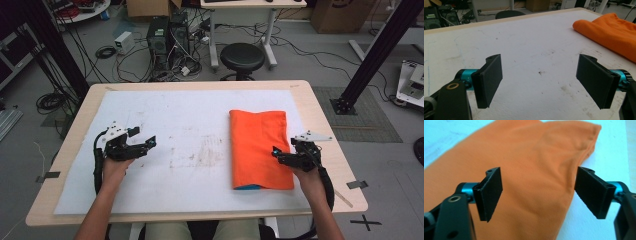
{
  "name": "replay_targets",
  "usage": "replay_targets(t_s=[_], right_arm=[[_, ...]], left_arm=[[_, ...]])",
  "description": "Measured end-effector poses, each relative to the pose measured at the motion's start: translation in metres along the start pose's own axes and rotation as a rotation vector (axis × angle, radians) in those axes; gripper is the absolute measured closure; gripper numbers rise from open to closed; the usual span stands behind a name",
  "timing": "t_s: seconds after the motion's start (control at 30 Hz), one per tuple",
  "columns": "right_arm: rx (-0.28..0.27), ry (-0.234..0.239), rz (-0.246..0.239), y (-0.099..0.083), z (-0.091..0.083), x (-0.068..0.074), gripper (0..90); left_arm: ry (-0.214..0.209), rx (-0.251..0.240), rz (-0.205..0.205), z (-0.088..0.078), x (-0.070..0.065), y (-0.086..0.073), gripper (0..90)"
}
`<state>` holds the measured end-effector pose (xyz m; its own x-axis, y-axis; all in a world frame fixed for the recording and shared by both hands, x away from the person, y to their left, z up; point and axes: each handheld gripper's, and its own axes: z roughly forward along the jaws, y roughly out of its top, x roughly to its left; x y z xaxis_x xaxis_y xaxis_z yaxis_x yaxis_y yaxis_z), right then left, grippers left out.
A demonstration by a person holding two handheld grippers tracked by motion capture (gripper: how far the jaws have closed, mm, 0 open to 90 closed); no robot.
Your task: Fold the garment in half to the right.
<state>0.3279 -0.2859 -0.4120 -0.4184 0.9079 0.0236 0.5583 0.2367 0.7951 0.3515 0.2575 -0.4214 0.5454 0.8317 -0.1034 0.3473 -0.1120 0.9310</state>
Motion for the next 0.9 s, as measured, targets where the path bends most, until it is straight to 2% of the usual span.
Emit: replay_targets(t_s=[0.1,0.37,0.47,0.6,0.9], right_arm=[[-0.033,0.010,-0.019,0.000,-0.002,0.001,21.6],[-0.114,0.037,-0.032,-0.003,-0.011,0.003,21.6],[-0.120,0.033,-0.045,-0.004,-0.014,0.006,21.6],[-0.129,0.038,-0.040,-0.007,-0.016,0.008,21.4],[-0.133,0.048,-0.052,-0.005,-0.016,0.011,21.4]], left_arm=[[0.000,-0.017,-0.002,0.000,-0.001,0.000,21.2],[0.004,-0.036,-0.011,-0.007,-0.005,-0.011,21.2],[0.010,-0.051,-0.010,-0.013,-0.006,-0.013,21.2],[0.011,-0.052,-0.014,-0.019,-0.006,-0.017,21.2],[0.012,-0.048,-0.020,-0.020,-0.005,-0.020,21.2]])
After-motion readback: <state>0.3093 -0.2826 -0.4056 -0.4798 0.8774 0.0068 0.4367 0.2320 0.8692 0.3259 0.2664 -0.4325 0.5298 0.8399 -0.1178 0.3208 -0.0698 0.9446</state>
